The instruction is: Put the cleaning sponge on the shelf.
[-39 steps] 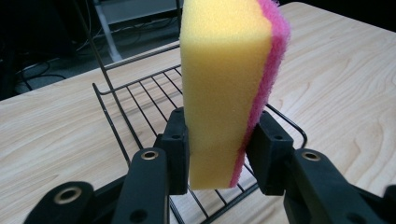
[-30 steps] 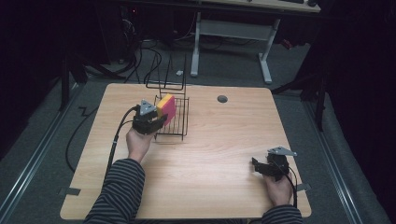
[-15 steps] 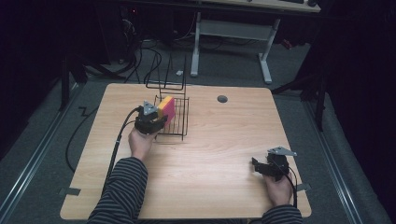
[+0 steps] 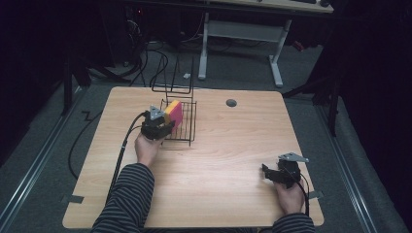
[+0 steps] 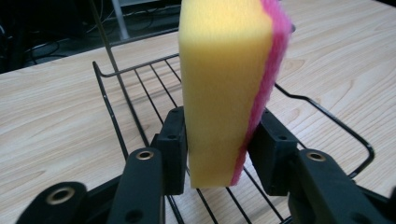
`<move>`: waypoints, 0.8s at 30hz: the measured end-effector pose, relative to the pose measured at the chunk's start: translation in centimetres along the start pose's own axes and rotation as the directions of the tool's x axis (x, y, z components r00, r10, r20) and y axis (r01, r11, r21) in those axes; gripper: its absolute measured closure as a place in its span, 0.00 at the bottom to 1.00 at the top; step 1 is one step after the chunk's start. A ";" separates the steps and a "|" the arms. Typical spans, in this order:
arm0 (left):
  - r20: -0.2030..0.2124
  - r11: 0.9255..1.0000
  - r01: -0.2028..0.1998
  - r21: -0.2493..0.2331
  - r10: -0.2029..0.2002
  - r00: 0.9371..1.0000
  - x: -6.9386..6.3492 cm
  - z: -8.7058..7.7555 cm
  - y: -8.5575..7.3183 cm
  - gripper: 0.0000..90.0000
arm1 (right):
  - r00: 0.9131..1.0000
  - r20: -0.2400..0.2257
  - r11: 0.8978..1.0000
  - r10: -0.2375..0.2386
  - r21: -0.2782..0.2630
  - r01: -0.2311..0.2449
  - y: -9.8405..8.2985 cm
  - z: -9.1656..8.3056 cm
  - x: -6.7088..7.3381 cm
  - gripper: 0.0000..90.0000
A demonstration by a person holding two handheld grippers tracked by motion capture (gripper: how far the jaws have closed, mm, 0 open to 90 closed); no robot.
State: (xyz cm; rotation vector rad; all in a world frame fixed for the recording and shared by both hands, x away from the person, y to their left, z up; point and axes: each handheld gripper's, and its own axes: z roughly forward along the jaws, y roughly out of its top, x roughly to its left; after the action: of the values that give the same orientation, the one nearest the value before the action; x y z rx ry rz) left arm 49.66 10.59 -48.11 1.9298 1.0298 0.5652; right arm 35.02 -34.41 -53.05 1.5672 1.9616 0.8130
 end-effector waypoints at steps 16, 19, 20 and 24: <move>-0.018 0.999 0.035 0.000 -0.035 0.999 0.0 -0.5 -0.1 0.29 | 1.000 0.000 1.000 -0.001 0.000 0.001 0.0 0.0 0.0 0.26; -0.007 0.998 0.056 -0.005 -0.056 0.998 0.2 -0.9 -0.3 0.25 | 1.000 0.000 1.000 0.000 0.000 0.000 0.0 0.0 0.0 0.26; -0.005 0.998 0.058 -0.002 -0.058 0.998 0.3 -1.1 -0.4 0.24 | 1.000 0.000 1.000 -0.001 0.000 0.001 0.0 0.0 0.0 0.26; 0.000 0.998 0.052 0.021 -0.052 0.999 0.4 -1.7 -0.7 0.22 | 1.000 0.001 1.000 0.001 0.000 -0.001 0.0 0.0 0.0 0.26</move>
State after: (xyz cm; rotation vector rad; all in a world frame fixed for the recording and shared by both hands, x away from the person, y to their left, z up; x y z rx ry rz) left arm 48.43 11.93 -47.77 1.9156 1.0856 0.5264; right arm 35.02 -34.40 -53.05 1.5679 1.9606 0.8125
